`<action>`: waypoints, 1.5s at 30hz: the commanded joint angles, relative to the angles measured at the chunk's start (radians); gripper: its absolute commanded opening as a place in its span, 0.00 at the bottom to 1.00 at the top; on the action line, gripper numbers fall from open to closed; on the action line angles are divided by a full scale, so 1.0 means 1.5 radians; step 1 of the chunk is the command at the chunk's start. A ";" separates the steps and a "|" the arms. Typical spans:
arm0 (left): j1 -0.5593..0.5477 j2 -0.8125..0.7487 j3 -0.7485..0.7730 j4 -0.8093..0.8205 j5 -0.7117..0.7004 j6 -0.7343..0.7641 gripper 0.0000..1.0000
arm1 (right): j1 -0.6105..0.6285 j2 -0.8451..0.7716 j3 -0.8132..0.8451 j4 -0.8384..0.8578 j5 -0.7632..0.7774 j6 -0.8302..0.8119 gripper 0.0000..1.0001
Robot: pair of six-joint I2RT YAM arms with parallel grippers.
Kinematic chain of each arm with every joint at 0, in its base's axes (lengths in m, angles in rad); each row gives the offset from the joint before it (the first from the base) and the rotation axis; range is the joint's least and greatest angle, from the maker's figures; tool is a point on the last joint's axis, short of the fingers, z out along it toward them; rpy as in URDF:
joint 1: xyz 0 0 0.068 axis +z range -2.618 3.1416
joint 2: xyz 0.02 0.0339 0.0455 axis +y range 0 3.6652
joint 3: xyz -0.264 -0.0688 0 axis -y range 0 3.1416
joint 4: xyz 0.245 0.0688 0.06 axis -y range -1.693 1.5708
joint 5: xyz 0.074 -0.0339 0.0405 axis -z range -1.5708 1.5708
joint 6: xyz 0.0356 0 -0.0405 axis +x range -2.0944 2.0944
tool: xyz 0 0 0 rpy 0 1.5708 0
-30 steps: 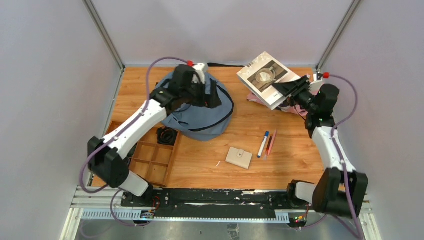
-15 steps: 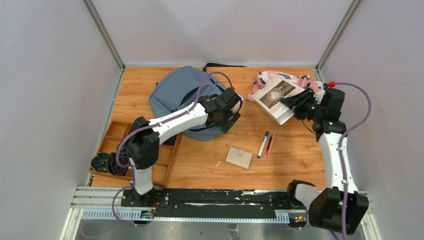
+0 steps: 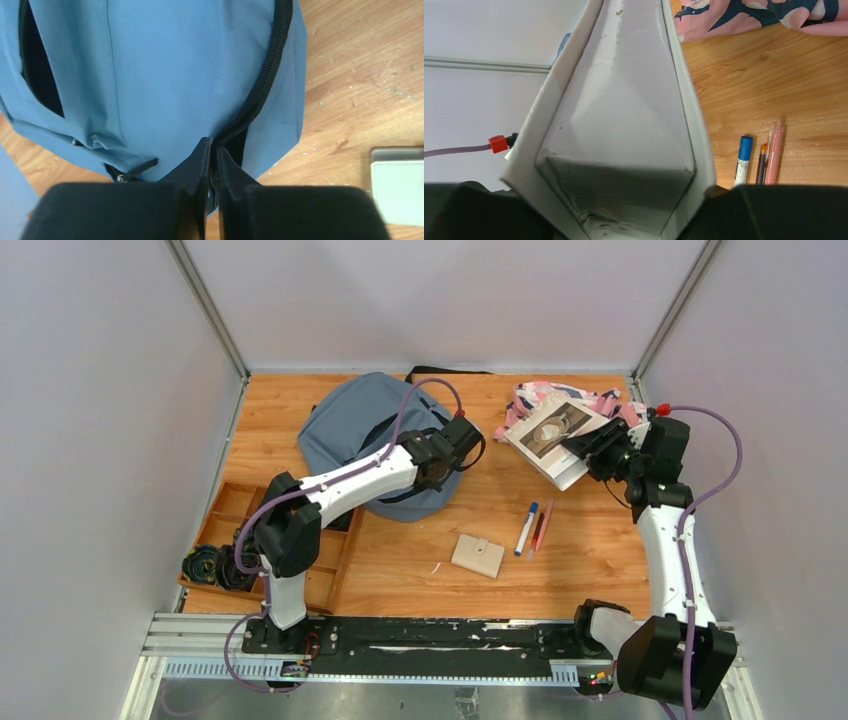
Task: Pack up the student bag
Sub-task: Place the book in the student bag.
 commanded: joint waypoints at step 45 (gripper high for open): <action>0.366 -0.282 -0.055 0.319 0.628 -0.332 0.00 | 0.361 0.315 -0.055 0.592 -0.114 0.236 0.03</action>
